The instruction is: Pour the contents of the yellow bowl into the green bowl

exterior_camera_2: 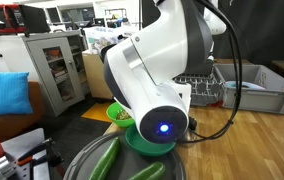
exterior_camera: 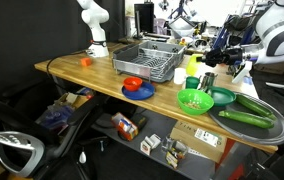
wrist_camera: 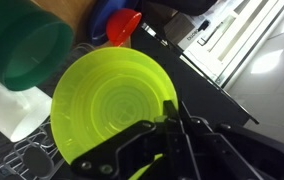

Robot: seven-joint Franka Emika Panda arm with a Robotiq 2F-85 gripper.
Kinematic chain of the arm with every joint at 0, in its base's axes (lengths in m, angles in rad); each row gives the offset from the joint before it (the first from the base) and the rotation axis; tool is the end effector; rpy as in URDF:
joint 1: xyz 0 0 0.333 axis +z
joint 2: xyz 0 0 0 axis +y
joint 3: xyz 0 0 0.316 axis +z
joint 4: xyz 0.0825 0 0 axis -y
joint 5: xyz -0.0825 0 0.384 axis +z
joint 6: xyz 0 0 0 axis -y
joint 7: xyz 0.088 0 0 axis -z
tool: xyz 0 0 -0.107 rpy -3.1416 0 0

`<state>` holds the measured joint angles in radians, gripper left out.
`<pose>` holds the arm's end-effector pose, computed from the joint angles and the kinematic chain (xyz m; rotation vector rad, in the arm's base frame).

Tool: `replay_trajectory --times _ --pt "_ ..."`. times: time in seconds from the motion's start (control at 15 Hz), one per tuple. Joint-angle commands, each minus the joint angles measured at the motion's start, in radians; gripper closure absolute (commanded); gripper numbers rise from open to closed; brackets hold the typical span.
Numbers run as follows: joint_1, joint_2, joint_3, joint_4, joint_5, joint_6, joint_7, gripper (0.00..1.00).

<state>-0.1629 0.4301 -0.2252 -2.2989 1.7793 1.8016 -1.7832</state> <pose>0.4888 -0.1163 0.1710 -1.8870 0.0011 -0.9255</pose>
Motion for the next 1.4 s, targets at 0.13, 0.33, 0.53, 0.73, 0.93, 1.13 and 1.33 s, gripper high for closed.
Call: replay_trajectory --times 0.13,0.33,0.53,0.73,0.93,1.13,1.33 --pt "0.082 -0.066 0.003 -0.007 -0.053 0.229 -0.011 0.99" --pt "0.12 -0.113 0.025 -0.007 -0.108 0.327 -0.003 0.99" --pt "0.142 -0.151 0.058 -0.01 -0.163 0.374 0.004 0.99" --pt "0.145 -0.154 0.087 -0.007 -0.184 0.381 0.012 0.99" --pt "0.154 -0.145 0.098 -0.007 -0.207 0.426 0.017 0.99" --pt "0.175 -0.153 0.109 -0.01 -0.255 0.541 0.035 0.99" --pt "0.198 -0.16 0.135 0.005 -0.349 0.606 0.083 0.99"
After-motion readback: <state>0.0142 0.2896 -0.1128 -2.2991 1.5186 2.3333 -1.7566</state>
